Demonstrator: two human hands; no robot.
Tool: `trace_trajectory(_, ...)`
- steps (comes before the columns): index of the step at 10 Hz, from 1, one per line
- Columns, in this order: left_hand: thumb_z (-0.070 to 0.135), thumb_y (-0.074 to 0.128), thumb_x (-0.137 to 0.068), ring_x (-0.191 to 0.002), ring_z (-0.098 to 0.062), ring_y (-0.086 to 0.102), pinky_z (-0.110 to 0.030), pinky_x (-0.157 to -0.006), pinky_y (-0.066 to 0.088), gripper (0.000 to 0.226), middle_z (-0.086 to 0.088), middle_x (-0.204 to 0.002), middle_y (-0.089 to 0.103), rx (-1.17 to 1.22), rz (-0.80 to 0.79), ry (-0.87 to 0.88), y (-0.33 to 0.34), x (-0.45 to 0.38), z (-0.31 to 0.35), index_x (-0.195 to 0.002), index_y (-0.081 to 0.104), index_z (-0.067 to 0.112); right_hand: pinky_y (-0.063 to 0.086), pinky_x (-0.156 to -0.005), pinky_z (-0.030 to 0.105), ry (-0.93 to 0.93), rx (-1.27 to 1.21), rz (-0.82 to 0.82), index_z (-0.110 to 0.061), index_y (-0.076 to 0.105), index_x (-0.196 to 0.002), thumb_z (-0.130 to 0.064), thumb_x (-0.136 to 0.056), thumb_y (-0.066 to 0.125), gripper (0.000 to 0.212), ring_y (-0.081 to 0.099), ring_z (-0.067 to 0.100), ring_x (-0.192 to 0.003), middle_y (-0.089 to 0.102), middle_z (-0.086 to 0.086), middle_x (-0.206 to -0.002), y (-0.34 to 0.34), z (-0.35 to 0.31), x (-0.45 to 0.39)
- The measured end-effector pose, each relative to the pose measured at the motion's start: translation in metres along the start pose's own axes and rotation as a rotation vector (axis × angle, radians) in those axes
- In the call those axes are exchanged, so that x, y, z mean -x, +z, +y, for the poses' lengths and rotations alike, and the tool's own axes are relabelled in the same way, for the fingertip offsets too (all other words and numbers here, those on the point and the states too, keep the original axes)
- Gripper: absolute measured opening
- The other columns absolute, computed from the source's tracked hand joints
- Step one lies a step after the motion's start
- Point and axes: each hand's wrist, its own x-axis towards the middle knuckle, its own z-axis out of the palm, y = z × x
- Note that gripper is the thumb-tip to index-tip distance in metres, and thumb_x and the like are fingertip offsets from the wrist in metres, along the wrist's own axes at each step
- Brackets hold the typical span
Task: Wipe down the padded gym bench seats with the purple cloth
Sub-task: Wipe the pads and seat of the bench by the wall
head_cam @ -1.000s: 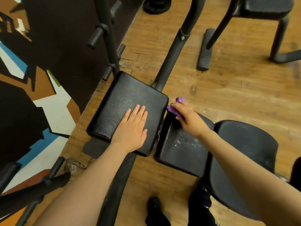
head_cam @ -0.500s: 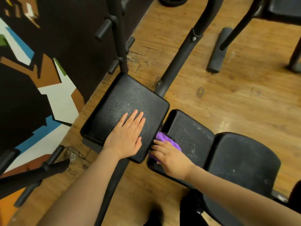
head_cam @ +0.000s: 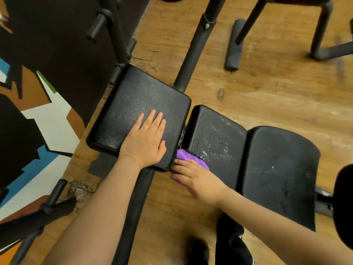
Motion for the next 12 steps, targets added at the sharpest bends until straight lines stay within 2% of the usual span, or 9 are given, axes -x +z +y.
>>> trace_trajectory(1, 0.035, 0.031, -0.081, -0.128, -0.037, 0.047, -0.049, -0.108, 0.023, 0.065, -0.022, -0.135, 0.053, 0.017, 0.024, 0.013, 0.003, 0.000, -0.001, -0.126, 0.058, -0.003, 0.026, -0.111, 0.030, 0.111, -0.186, 0.195, 0.000, 0.062, -0.115, -0.025, -0.097, 0.038, 0.039, 0.042, 0.028, -0.124, 0.057, 0.018, -0.124, -0.020, 0.014, -0.004)
trace_trajectory(2, 0.035, 0.031, -0.080, -0.129, -0.036, 0.047, -0.049, -0.107, 0.023, 0.065, -0.021, -0.136, 0.053, 0.001, 0.024, 0.016, 0.006, 0.000, -0.001, -0.127, 0.058, -0.002, 0.020, -0.110, 0.013, 0.392, -0.280, 0.405, 0.001, 0.059, -0.120, -0.023, -0.096, 0.043, 0.037, 0.042, 0.026, -0.125, 0.053, 0.020, -0.130, -0.048, 0.053, -0.025)
trace_trajectory(3, 0.035, 0.031, -0.081, -0.130, -0.036, 0.046, -0.050, -0.108, 0.023, 0.065, -0.020, -0.137, 0.052, 0.011, 0.021, 0.023, 0.005, -0.002, -0.001, -0.128, 0.057, -0.002, 0.015, -0.106, 0.008, 0.588, -0.332, 0.444, 0.000, 0.053, -0.128, -0.013, -0.091, 0.051, 0.039, 0.038, 0.031, -0.130, 0.044, 0.019, -0.138, -0.066, 0.092, -0.054)
trace_trajectory(4, 0.035, 0.031, -0.082, -0.130, -0.037, 0.046, -0.050, -0.108, 0.023, 0.065, -0.021, -0.137, 0.051, 0.017, 0.017, 0.010, 0.002, -0.002, -0.001, -0.128, 0.057, -0.002, 0.007, -0.111, 0.022, 0.699, -0.318, 0.334, 0.000, 0.038, -0.139, -0.015, -0.093, 0.056, 0.052, 0.020, 0.030, -0.141, 0.027, 0.017, -0.150, -0.058, 0.104, -0.067)
trace_trajectory(5, 0.034, 0.031, -0.081, -0.129, -0.036, 0.047, -0.050, -0.108, 0.024, 0.065, -0.021, -0.137, 0.052, 0.019, 0.027, 0.008, 0.003, 0.000, -0.001, -0.127, 0.057, -0.002, 0.012, -0.116, 0.035, 0.730, -0.246, 0.347, 0.000, 0.040, -0.138, -0.024, -0.090, 0.060, 0.057, 0.021, 0.031, -0.140, 0.030, 0.018, -0.148, -0.044, 0.102, -0.069)
trace_trajectory(7, 0.034, 0.032, -0.080, -0.129, -0.036, 0.047, -0.051, -0.107, 0.025, 0.064, -0.021, -0.136, 0.052, 0.027, 0.023, 0.017, 0.002, -0.001, 0.000, -0.127, 0.058, -0.002, 0.026, -0.110, 0.045, 0.536, -0.031, 0.242, 0.006, 0.063, -0.105, -0.017, -0.074, 0.058, 0.040, 0.045, 0.040, -0.124, 0.059, 0.021, -0.117, -0.032, 0.051, -0.068)
trace_trajectory(8, 0.034, 0.032, -0.080, -0.128, -0.037, 0.048, -0.051, -0.107, 0.025, 0.064, -0.021, -0.136, 0.053, 0.018, 0.030, 0.022, 0.002, -0.001, -0.001, -0.126, 0.058, -0.003, 0.038, -0.103, 0.051, 0.505, -0.022, 0.162, 0.002, 0.066, -0.099, -0.020, -0.077, 0.046, 0.038, 0.046, 0.035, -0.123, 0.062, 0.016, -0.112, -0.009, 0.012, -0.054)
trace_trajectory(10, 0.035, 0.031, -0.080, -0.129, -0.037, 0.047, -0.051, -0.107, 0.024, 0.065, -0.021, -0.137, 0.052, 0.026, 0.023, 0.033, 0.002, 0.000, -0.001, -0.127, 0.057, -0.002, 0.035, -0.107, 0.041, 0.419, -0.020, 0.177, -0.011, 0.066, -0.113, -0.025, -0.087, 0.042, 0.037, 0.043, 0.025, -0.128, 0.059, 0.004, -0.124, 0.022, -0.036, -0.012)
trace_trajectory(12, 0.035, 0.030, -0.081, -0.130, -0.036, 0.046, -0.050, -0.107, 0.024, 0.065, -0.021, -0.137, 0.052, 0.030, 0.029, 0.030, 0.003, 0.000, -0.001, -0.128, 0.056, -0.002, 0.032, -0.109, 0.035, 0.330, -0.174, 0.314, -0.008, 0.066, -0.112, -0.026, -0.098, 0.041, 0.035, 0.042, 0.024, -0.128, 0.059, 0.008, -0.126, 0.024, -0.029, 0.003)
